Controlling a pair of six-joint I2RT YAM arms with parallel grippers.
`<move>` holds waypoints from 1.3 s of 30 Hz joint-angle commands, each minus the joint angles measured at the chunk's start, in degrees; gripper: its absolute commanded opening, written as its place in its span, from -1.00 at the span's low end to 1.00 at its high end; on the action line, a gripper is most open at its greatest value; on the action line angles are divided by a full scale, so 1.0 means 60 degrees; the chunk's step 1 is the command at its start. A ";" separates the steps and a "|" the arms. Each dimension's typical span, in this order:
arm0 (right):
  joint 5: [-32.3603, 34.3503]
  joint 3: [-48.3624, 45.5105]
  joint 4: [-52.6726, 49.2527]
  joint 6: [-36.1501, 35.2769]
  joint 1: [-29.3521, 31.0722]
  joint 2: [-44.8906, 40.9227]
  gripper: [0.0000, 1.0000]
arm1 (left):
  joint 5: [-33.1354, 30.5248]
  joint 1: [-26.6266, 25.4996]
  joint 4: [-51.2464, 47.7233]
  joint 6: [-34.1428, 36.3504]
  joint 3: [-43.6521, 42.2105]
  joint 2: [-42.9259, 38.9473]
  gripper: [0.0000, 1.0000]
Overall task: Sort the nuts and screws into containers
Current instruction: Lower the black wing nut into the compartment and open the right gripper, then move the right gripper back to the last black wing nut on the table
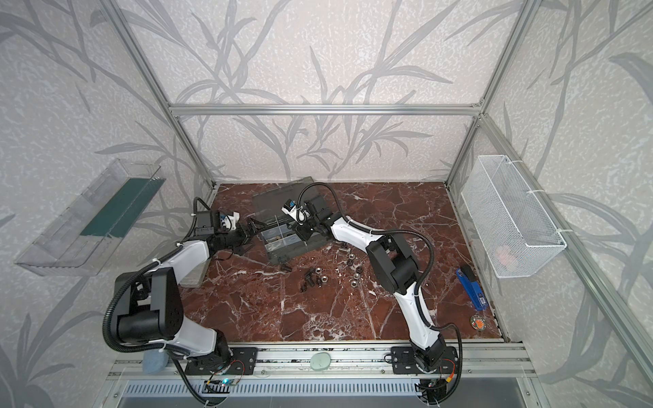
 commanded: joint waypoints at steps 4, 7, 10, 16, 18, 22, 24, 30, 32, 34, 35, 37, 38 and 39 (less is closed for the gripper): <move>0.0473 0.0411 -0.0466 0.0093 0.0029 0.0308 -1.00 | 0.0126 0.0060 0.0080 -0.0036 -0.0149 -0.0115 0.99; 0.0562 0.0454 -0.0544 0.0064 0.0028 0.0387 -1.00 | 0.0133 0.0056 0.0086 -0.0049 -0.0139 -0.0100 0.99; 0.0624 0.0513 -0.0558 0.0034 0.0019 0.0465 -1.00 | 0.0125 0.0059 0.0091 -0.0053 -0.0131 -0.0100 0.99; 0.0613 0.0656 -0.0617 0.0090 0.0032 0.0599 -1.00 | 0.0095 0.0063 0.0036 -0.0042 -0.0123 -0.0118 0.99; 0.0588 0.0675 -0.0644 0.0103 0.0023 0.0590 -0.78 | 0.0095 0.0057 0.0036 -0.0039 -0.0121 -0.0105 0.99; 0.0500 0.0674 -0.0677 0.0078 0.0034 0.0526 -0.60 | 0.0095 0.0059 0.0035 -0.0056 -0.0109 -0.0100 0.99; 0.0434 0.0626 -0.0663 0.0072 0.0035 0.0433 -0.58 | 0.0095 0.0058 0.0029 -0.0051 -0.0096 -0.0101 0.99; 0.0193 -0.0005 -0.0237 0.0086 0.0033 -0.0324 -0.40 | 0.0095 0.0057 0.0034 -0.0086 -0.0080 -0.0142 0.99; 0.0078 -0.0491 0.0058 0.0036 0.0039 -0.0756 -0.34 | 0.0095 0.0055 0.0025 -0.0079 -0.0069 -0.0152 0.99; -0.0091 -0.1124 0.0368 -0.0080 0.0033 -0.1296 -0.27 | 0.0095 0.0054 0.0026 -0.0079 -0.0058 -0.0144 0.99; -0.0160 -0.1393 0.0486 -0.0117 0.0035 -0.1549 -0.25 | 0.0093 0.0064 0.0026 -0.0088 -0.0043 -0.0132 0.99; -0.0296 -0.2008 0.0640 -0.0212 0.0034 -0.2045 -0.22 | 0.0095 0.0045 0.0033 -0.0093 -0.0041 -0.0101 0.99; -0.0370 -0.2256 0.0662 -0.0245 0.0044 -0.2290 -0.21 | 0.0095 0.0055 0.0028 -0.0097 -0.0032 -0.0089 0.99; -0.0450 -0.2521 0.0643 -0.0258 0.0045 -0.2500 -0.20 | 0.0095 0.0061 0.0036 -0.0095 -0.0029 -0.0086 0.99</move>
